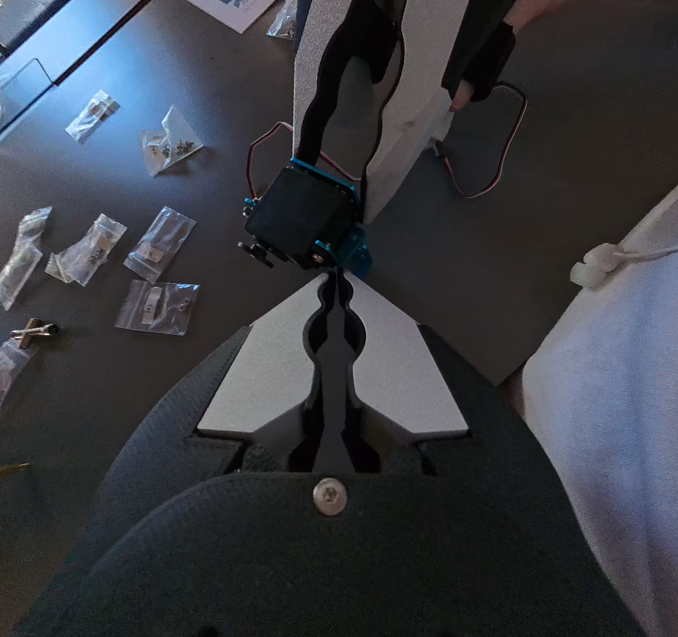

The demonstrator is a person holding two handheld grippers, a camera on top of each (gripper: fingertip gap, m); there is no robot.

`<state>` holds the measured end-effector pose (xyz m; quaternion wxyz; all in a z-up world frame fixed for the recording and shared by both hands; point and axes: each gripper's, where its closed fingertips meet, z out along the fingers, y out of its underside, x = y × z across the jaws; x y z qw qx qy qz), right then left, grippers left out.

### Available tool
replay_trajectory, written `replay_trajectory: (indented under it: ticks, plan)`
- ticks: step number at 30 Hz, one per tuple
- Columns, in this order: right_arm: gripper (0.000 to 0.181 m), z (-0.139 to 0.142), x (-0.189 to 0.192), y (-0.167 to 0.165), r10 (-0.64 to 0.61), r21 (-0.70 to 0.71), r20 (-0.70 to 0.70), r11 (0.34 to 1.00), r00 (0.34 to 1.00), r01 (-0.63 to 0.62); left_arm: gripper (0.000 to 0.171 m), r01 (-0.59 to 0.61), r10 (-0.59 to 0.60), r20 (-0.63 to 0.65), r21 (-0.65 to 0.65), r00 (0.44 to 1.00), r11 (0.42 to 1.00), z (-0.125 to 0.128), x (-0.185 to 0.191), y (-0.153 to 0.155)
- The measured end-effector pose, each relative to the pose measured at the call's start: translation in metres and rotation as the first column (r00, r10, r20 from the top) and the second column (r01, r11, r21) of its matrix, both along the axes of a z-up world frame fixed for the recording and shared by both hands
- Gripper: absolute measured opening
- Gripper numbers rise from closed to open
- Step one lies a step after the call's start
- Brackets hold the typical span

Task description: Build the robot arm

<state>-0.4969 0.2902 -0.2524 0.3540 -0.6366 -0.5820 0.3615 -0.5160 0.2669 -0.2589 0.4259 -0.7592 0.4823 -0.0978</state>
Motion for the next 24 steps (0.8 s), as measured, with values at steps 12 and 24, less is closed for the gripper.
replay_trajectory:
  ticks: [12, 24]
  plan:
    - [0.044, -0.001, 0.002, 0.0, 0.001, 0.022, 0.02, 1.0, 1.0, -0.001, 0.009, -0.08, 0.105, 0.133, -0.181, 0.986, 0.98, -0.009, -0.02, -0.002]
    - [0.044, 0.001, 0.021, 0.01, -0.045, 0.019, 0.021, 0.999, 0.999, 0.045, 0.016, -0.072, 0.142, 0.175, -0.353, 0.974, 0.933, -0.02, -0.032, 0.012]
